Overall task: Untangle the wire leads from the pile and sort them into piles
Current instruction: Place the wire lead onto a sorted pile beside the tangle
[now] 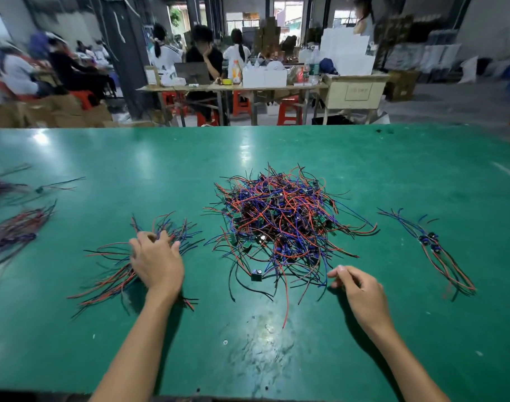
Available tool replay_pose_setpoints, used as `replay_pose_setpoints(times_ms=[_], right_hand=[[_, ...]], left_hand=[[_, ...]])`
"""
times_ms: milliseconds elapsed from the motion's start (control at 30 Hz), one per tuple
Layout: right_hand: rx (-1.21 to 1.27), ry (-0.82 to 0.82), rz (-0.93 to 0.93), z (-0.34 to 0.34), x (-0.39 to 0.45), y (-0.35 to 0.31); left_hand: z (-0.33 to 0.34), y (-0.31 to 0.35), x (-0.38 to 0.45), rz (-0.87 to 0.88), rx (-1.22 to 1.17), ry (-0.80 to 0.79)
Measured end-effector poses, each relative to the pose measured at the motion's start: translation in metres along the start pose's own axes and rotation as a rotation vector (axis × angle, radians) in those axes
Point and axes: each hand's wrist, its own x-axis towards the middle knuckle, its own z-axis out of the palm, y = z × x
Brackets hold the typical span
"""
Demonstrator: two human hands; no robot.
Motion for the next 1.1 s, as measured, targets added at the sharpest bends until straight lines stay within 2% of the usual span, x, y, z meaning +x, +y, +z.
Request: replay_pose_setpoints(times_ms=[67,100,200,300,400,500,633,700,767,933,1100], right_hand=[[-0.057,-0.019,0.03,0.004,0.003,-0.001],[-0.077,-0.016,0.036,0.006,0.004,-0.001],[-0.109,-0.005,0.035,0.006,0.004,-0.001],[-0.106,-0.005,0.023,0.004,0.002,0.001],[-0.092,0.003,0.004,0.003,0.002,0.002],[-0.124,0.004,0.006,0.003,0.0,-0.001],[-0.117,0.049,-0.058,0.002,-0.009,-0.011],[-0.114,0.055,-0.168,0.01,-0.019,-0.026],[-0.106,-0.017,-0.254,0.025,-0.025,-0.047],[0.071,-0.421,-0.056,0.063,-0.013,-0.095],[0.029,-0.634,-0.052,0.071,-0.009,-0.09]], left_hand=[[0.006,0.009,-0.013,0.133,-0.111,0.059],[0.009,0.018,-0.02,0.201,-0.182,0.041],[0.022,0.049,-0.043,0.304,-0.17,-0.213],[0.031,0.066,-0.061,0.293,-0.122,-0.276],[0.025,0.073,-0.073,0.16,-0.234,-0.28],[0.019,0.074,-0.078,-0.082,-0.443,-0.478],[0.0,0.078,-0.079,-0.354,-0.955,-0.688],[-0.006,0.082,-0.079,-0.383,-1.101,-0.737],[-0.006,0.087,-0.08,-0.37,-1.17,-0.75],[-0.007,0.096,-0.089,-0.273,-1.207,-0.765],[-0.01,0.095,-0.086,-0.319,-1.312,-0.762]])
